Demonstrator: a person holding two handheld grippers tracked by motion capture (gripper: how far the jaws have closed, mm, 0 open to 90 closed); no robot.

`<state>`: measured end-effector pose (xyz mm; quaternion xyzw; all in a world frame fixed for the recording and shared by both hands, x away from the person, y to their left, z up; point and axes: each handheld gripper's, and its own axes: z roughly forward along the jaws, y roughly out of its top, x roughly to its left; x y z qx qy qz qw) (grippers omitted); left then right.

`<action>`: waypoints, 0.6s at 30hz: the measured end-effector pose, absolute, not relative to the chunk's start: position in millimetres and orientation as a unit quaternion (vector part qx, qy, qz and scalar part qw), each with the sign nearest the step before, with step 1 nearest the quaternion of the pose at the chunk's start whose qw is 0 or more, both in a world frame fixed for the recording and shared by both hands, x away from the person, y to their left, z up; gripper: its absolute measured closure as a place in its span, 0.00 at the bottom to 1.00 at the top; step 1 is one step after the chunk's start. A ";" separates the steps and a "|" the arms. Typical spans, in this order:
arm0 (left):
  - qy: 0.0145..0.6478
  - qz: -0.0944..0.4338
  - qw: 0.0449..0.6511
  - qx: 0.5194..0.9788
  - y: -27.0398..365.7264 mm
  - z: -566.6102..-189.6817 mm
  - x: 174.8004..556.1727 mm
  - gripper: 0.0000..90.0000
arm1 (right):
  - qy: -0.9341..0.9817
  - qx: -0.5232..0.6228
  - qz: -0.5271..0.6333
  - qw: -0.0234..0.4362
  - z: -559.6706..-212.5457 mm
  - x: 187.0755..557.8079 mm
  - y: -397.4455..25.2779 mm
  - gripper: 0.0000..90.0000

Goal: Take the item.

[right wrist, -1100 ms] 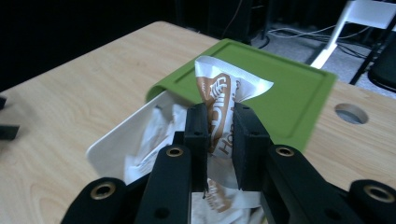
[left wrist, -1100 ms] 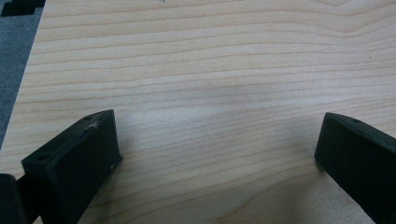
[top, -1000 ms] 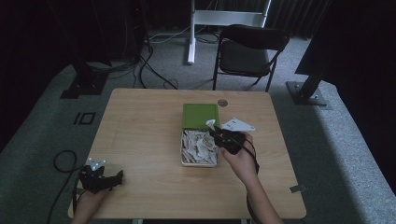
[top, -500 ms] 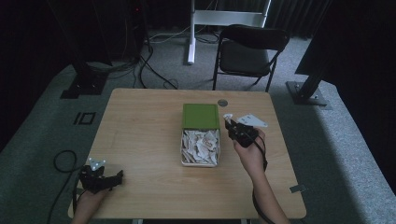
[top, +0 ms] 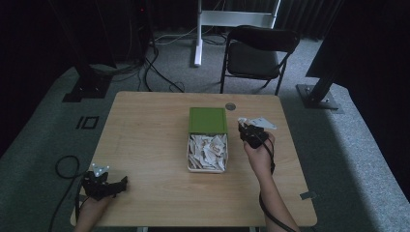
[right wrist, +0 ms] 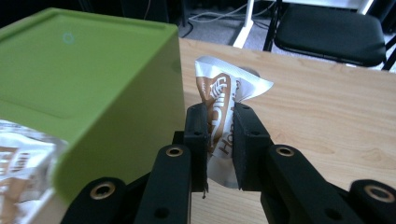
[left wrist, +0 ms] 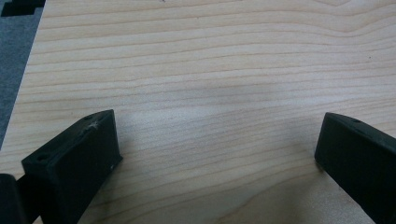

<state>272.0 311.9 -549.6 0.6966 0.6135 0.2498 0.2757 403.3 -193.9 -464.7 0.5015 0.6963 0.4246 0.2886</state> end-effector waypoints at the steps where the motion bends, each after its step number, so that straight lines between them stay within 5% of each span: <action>1: 0.613 0.250 0.276 0.697 311.9 -549.6 272.0 0.01 | 0.695 0.504 0.424 0.287 -467.1 405.2 -193.9 0.86; 18: 0.613 0.250 0.276 0.697 311.9 -549.6 272.0 0.01 | 0.694 0.539 0.388 0.279 -500.6 434.0 -191.7 0.86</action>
